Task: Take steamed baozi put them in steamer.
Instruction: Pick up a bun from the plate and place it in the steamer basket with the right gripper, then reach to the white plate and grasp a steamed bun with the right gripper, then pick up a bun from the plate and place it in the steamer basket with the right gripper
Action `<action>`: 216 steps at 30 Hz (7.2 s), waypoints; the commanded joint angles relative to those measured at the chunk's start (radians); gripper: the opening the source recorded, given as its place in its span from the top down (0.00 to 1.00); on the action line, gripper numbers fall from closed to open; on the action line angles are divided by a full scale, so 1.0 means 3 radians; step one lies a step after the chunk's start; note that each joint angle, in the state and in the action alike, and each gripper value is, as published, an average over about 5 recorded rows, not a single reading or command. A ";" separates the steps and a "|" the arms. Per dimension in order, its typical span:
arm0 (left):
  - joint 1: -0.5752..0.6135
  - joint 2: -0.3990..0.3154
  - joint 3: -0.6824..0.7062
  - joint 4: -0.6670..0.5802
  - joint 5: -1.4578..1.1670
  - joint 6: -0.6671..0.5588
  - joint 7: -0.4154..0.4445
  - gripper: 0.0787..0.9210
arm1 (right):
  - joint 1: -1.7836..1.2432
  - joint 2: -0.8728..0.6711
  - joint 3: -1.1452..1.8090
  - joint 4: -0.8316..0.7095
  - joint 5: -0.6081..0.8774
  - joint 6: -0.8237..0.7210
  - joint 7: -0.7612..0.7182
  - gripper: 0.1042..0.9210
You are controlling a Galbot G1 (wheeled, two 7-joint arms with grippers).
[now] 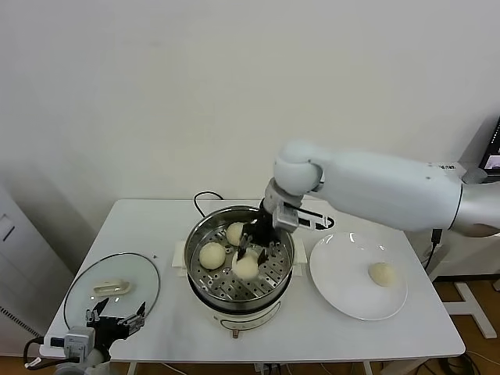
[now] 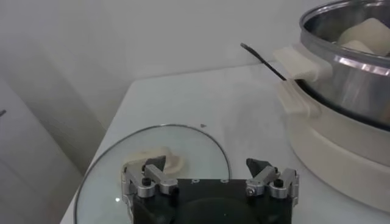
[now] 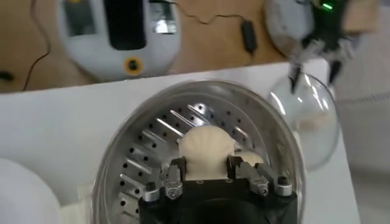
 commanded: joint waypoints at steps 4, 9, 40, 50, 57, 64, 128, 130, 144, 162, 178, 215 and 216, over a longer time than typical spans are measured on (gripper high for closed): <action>-0.0005 -0.0012 0.0004 0.0022 0.0009 0.0003 0.0002 0.12 | -0.0534 0.0142 0.0246 0.0066 -0.0786 0.0509 -0.0026 0.58; -0.0012 -0.0013 0.0005 0.0042 0.0010 0.0001 0.0003 0.12 | -0.0621 0.0218 0.0301 0.0031 -0.0889 0.0558 -0.0028 0.58; -0.0004 0.0060 -0.0017 0.0092 -0.0015 -0.0045 0.0020 0.12 | 0.0189 -0.0475 0.0530 -0.1012 0.0123 -0.0577 -0.0363 0.12; -0.0021 0.0074 -0.0009 0.0097 -0.0022 -0.0043 0.0022 0.12 | 0.0186 -0.1194 0.0132 -0.1446 0.0479 -0.1300 -0.0634 0.12; -0.0037 0.0082 -0.0009 0.0089 -0.0029 -0.0030 0.0021 0.12 | -0.0194 -0.1350 0.0272 -0.1778 0.0388 -0.1303 -0.0654 0.12; -0.0042 0.0085 -0.0018 0.0073 -0.0037 -0.0014 0.0017 0.12 | -0.0705 -0.1306 0.0661 -0.1980 0.0151 -0.1199 -0.0661 0.12; -0.0048 0.0069 0.0012 0.0065 -0.0019 0.0014 0.0006 0.12 | 0.0270 -0.1563 -0.0582 -0.1324 0.1007 -0.2117 -0.0390 0.67; -0.0052 0.0069 0.0018 0.0069 -0.0017 0.0014 0.0005 0.12 | 0.0605 -0.1520 -0.0840 -0.1202 0.1206 -0.2184 -0.0391 0.67; -0.0077 0.0083 0.0060 0.0081 -0.0007 0.0006 0.0004 0.12 | 0.1782 -0.0659 -0.1747 -0.0534 0.2622 -0.2934 -0.0013 0.67; -0.0058 0.0063 0.0052 0.0067 -0.0004 -0.0008 0.0005 0.12 | 0.1469 0.0065 -0.1620 0.0005 0.3194 -0.3671 0.1095 0.67; -0.0036 0.0012 0.0013 0.0078 0.0025 -0.0013 0.0003 0.12 | 0.0868 0.0259 -0.1539 -0.0084 0.2987 -0.3894 0.1576 0.67; -0.0099 0.0026 0.0006 0.0166 0.0007 -0.0013 0.0003 0.12 | 0.0877 -0.0251 -0.1003 -0.0264 0.3005 -0.3817 0.1093 0.12; -0.0100 0.0026 0.0002 0.0164 0.0003 -0.0013 0.0003 0.12 | 0.0889 -0.0330 -0.0950 -0.0266 0.3049 -0.3801 0.1085 0.12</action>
